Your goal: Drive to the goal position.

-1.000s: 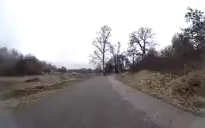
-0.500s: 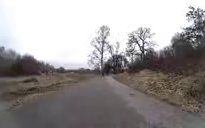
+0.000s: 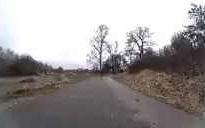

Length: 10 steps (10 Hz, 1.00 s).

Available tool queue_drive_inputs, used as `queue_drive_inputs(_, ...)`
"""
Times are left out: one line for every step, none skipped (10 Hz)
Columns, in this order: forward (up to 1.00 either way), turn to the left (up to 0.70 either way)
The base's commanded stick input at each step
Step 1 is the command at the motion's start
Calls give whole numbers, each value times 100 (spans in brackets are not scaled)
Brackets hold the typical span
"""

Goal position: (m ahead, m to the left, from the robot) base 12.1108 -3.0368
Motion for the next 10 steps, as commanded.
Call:
queue_drive_inputs(100, 5)
queue_drive_inputs(100, 23)
queue_drive_inputs(100, 40)
queue_drive_inputs(100, 40)
queue_drive_inputs(100, 40)
queue_drive_inputs(100, 25)
queue_drive_inputs(100, 12)
queue_drive_inputs(100, 0)
queue_drive_inputs(100, 0)
queue_drive_inputs(100, 0)
